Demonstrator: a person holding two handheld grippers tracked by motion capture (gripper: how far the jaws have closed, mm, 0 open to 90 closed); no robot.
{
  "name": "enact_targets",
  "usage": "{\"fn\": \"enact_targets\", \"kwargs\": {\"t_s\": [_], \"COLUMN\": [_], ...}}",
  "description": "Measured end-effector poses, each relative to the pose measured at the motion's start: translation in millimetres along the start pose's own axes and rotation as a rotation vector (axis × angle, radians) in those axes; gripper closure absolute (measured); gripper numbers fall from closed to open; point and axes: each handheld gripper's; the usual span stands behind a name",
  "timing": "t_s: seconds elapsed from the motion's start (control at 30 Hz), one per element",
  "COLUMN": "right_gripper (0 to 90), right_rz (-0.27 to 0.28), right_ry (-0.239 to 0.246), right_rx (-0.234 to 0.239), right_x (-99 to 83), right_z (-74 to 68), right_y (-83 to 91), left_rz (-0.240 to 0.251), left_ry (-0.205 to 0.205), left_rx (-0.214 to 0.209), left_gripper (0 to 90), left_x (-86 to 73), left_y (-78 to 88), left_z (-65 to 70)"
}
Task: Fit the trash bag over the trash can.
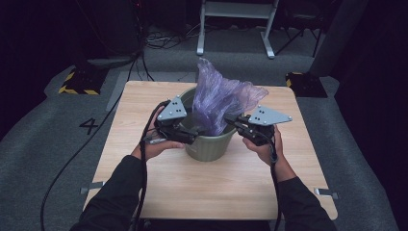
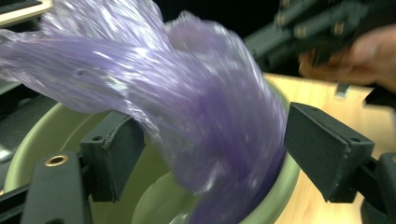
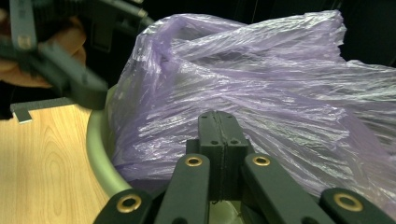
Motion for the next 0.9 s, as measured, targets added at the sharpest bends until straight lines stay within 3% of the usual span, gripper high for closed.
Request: {"fn": "enact_targets", "kwargs": {"t_s": [0.1,0.23,0.33,0.4,0.43,0.57,0.73,0.9], "right_gripper": [90.0,90.0,90.0,90.0,85.2,62.4,36.8,26.6], "right_rz": [-0.004,-0.014,-0.009,-0.004,0.0,0.014,0.047,0.034], "right_ry": [0.019,0.046,0.05,0.049,0.048,0.017,-0.044,-0.095], "right_rx": [0.011,0.014,0.02,0.024,0.023,0.021,-0.031,-0.087], "right_x": [-0.1,-1.8,-3.9,-5.1,-5.6,-6.3,-2.3,4.0], "right_z": [-2.5,-5.6,-7.4,-7.8,-7.8,-4.9,4.2,11.8], "right_y": [0.1,0.1,2.7,5.4,7.5,16.9,29.6,26.6], "left_rz": [0.013,-0.001,-0.02,-0.006,0.0,-0.001,-0.019,-0.016], "left_ry": [0.03,0.031,-0.013,-0.038,-0.058,-0.114,-0.19,-0.219], "left_rx": [-0.032,-0.007,-0.003,-0.005,-0.003,0.013,0.03,0.03], "left_gripper": [20.1,50.9,76.0,85.3,88.1,89.4,89.6,89.5], "left_x": [5.2,7.1,3.8,0.8,-0.8,-6.1,-13.0,-19.4], "left_y": [2.5,2.7,1.1,2.2,3.7,6.8,5.5,3.7], "left_z": [-7.7,-11.6,-9.0,-5.4,-2.8,8.0,21.3,30.3]}}
Point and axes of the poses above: each handheld gripper's, and its own axes: y roughly backward along the jaws, x roughly out of its top, z roughly to its right, and after that the axes turned 4 degrees about -x, right-handed
